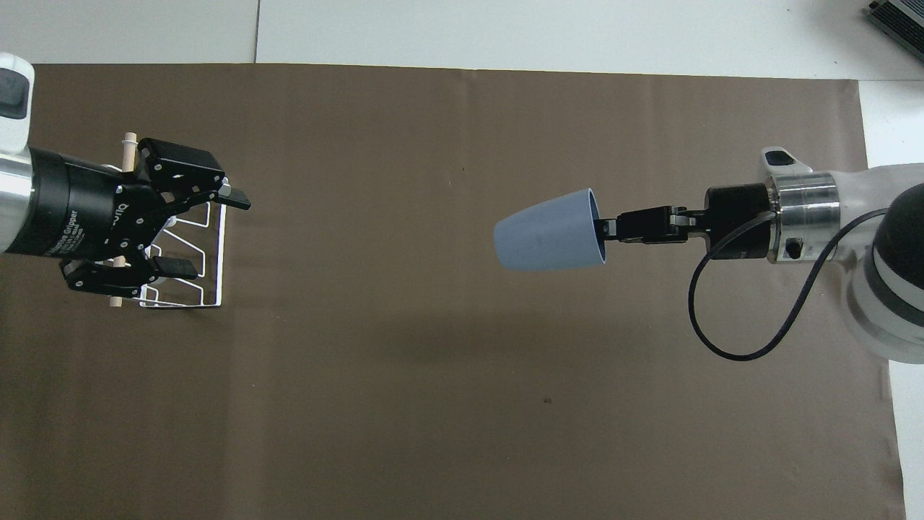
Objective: Hang cup on cup holder
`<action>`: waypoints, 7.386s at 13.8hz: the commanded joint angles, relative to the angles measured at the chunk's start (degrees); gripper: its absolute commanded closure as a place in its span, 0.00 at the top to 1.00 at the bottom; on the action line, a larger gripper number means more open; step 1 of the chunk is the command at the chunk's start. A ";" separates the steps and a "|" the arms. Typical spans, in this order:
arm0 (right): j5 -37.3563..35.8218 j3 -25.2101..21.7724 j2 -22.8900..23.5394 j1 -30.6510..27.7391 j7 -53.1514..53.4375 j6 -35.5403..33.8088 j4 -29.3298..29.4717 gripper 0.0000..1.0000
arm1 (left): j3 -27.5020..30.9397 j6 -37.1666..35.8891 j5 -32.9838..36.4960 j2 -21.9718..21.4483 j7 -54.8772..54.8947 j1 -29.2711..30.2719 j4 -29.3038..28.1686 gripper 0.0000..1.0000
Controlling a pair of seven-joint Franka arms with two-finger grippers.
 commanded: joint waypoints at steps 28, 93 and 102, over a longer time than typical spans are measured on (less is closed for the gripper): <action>34.05 -0.02 -2.17 12.97 -7.07 11.91 -10.13 0.00 | -7.07 13.62 -17.96 8.80 -55.92 -5.25 0.85 1.00; -71.75 -0.28 -2.26 -1.18 26.57 17.21 3.31 1.00 | -6.19 31.55 50.13 -2.98 -31.75 1.51 -23.85 0.00; -73.53 -0.89 -3.92 -3.11 33.08 -9.43 19.40 1.00 | -6.19 41.82 72.63 0.18 -34.74 6.44 -25.00 0.00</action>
